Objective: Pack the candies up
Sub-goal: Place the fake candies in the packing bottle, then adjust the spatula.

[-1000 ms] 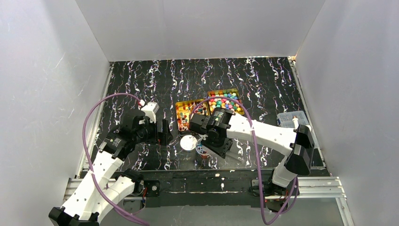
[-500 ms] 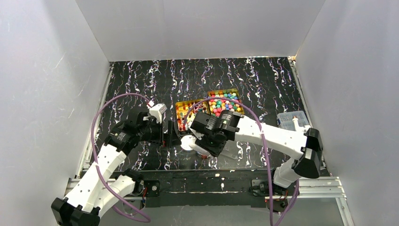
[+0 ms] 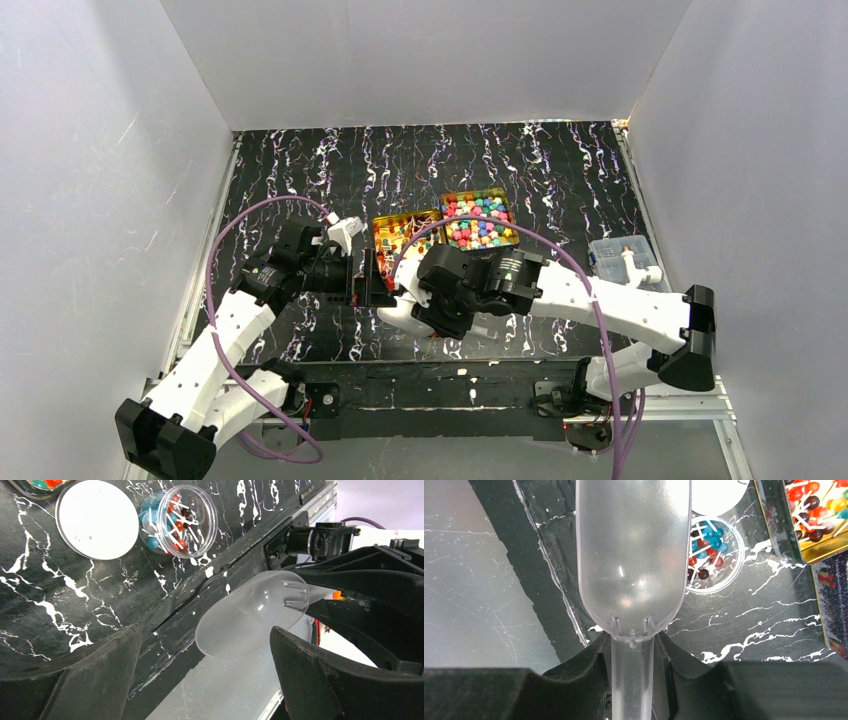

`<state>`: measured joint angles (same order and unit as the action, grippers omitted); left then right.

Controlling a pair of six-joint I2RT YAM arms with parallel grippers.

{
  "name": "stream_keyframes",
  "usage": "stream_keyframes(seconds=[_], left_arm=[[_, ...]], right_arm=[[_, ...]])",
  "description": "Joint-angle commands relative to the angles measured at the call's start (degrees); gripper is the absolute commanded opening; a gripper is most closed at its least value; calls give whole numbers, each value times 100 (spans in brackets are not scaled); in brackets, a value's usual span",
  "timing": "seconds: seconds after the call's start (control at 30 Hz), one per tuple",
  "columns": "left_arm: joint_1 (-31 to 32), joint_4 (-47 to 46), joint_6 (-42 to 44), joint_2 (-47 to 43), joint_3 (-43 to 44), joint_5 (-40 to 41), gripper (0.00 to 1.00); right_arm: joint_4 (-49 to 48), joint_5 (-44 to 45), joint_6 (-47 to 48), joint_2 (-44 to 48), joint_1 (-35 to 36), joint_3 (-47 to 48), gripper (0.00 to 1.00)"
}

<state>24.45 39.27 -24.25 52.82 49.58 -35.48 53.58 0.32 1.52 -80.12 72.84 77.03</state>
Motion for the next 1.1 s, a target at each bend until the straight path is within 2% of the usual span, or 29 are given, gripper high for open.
stream_keyframes(seconds=[0.0,0.63,0.9,1.07], left_arm=[[-18,99,-186,-47,227,-411,99],[-19,94,-267,110,192,-415,99],[-19,51,-207,178,164,-499,99],[-17,37,-194,167,245,-500,99]], right_arm=[[-472,-70,147,370,45,-86,1],[-1162,-66,436,1387,64,-339,1],[-2005,-67,407,1941,64,-383,1],[-2020,127,351,1901,64,-301,1]])
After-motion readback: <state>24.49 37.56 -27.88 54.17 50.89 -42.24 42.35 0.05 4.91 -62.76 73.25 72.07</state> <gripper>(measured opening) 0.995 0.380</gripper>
